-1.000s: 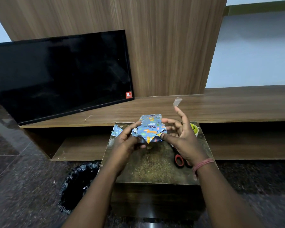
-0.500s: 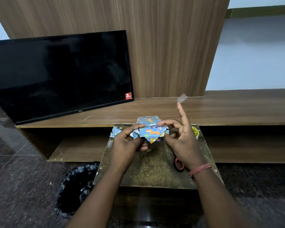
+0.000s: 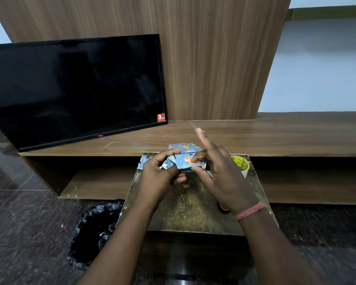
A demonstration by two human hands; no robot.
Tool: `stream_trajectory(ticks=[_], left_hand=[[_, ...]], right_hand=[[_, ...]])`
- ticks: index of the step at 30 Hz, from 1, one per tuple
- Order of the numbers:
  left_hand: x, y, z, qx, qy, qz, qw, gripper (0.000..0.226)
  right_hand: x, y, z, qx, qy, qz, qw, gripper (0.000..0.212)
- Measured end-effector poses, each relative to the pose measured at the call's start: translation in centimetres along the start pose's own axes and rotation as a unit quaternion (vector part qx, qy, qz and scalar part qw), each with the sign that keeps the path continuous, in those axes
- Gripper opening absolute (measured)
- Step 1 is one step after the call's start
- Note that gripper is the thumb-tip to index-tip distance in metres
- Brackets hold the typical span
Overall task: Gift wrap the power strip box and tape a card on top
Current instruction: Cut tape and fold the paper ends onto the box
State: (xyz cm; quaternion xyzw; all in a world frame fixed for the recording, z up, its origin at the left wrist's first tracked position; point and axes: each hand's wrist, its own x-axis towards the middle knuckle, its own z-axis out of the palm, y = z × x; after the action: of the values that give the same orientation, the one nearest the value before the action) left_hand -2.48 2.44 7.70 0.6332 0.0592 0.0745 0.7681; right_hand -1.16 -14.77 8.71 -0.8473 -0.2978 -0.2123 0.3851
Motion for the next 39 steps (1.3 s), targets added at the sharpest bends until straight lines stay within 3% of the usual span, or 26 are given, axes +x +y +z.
stream_trajectory(ticks=[4,11,16,21,24,26,31,35,39], left_hand=[[-0.2,0.2,0.1,-0.013,-0.017,0.002,1.000,0.039],[-0.4,1.3,-0.1,-0.104,-0.053,-0.015,0.993,0.034],[-0.5,1.2,0.9,-0.079,-0.023,0.016,0.997,0.052],[-0.2,1.2,1.1,-0.094,-0.004,0.019,0.995,0.049],[0.0,1.2,0.9,-0.097,0.007,0.020,0.995,0.048],[0.0,1.0,1.1,-0.088,0.013,0.024,0.996,0.048],[0.0,0.6,1.4,-0.104,0.026,0.022,0.994,0.049],[-0.2,0.6,1.7,-0.115,0.021,0.019,0.993,0.050],[-0.2,0.5,1.3,-0.120,-0.007,0.028,0.992,0.056]], right_hand=[[0.0,-0.2,0.8,-0.100,0.066,-0.078,0.990,0.083],[0.4,-0.1,2.0,-0.111,0.127,-0.057,0.984,0.086],[0.4,0.3,2.2,-0.102,0.167,-0.036,0.980,0.088],[-0.1,1.0,1.8,-0.111,0.154,-0.035,0.981,0.084],[-0.5,0.8,1.6,-0.044,0.137,-0.009,0.990,0.087],[-0.4,0.3,1.5,0.071,0.145,0.023,0.987,0.098],[0.6,0.0,1.7,0.267,0.230,0.166,0.921,0.117],[0.6,0.5,2.2,0.392,0.170,0.227,0.875,0.118],[0.5,0.8,2.1,0.408,0.152,0.225,0.872,0.115]])
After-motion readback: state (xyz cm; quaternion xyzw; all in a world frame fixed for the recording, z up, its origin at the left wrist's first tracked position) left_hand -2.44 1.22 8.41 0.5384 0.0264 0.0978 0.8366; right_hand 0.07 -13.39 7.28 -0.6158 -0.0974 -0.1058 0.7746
